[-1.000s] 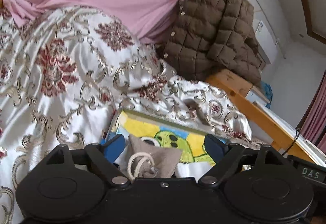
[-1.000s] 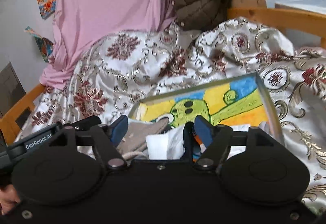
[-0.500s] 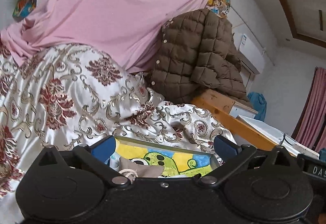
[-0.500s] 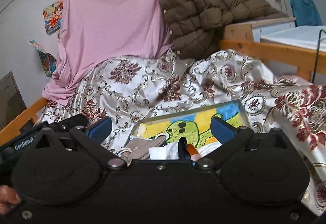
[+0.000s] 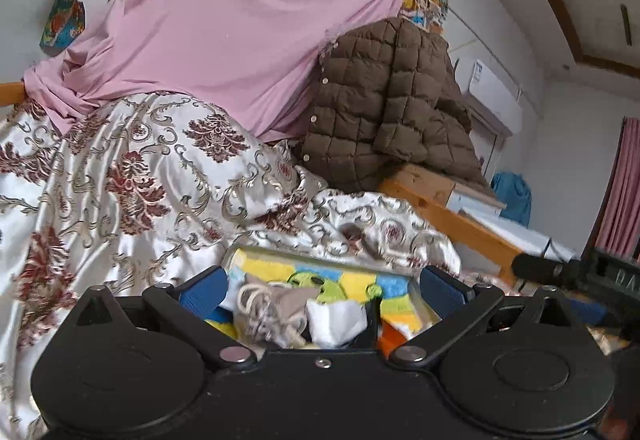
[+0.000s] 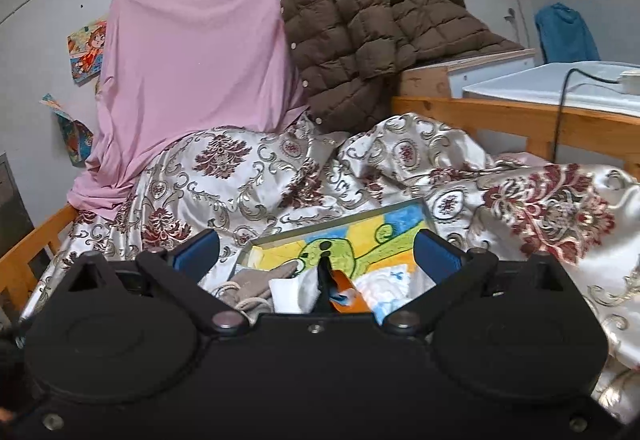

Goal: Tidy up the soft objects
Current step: 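Lift both tools up and away from the tray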

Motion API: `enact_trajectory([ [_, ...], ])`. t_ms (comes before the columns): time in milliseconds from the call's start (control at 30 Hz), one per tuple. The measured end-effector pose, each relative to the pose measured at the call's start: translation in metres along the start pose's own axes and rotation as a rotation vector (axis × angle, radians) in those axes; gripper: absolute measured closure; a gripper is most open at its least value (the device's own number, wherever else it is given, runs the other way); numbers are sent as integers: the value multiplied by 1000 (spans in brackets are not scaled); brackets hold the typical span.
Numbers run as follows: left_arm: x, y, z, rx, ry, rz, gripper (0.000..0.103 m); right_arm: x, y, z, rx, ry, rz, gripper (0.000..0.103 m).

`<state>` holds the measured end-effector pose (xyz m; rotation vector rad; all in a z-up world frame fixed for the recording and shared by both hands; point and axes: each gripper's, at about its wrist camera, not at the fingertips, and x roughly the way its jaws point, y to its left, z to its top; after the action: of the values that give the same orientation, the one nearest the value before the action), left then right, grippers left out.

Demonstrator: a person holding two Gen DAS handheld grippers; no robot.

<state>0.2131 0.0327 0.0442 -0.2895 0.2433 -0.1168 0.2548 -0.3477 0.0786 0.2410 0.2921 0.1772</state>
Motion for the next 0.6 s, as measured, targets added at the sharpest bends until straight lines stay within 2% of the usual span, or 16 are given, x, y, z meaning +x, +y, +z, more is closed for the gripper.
enact_trajectory([
  [100,-12,-5,-3,28,-3,14,1,-27,-7,-8,-6,-11,-14,1],
  [333,-33,-10,-3,20,-29,39,1,-63,-15,-19,-10,-25,-34,1],
  [600,-50,-15,-20,62,25,67,1,-96,-16,-31,-63,-65,-78,0],
])
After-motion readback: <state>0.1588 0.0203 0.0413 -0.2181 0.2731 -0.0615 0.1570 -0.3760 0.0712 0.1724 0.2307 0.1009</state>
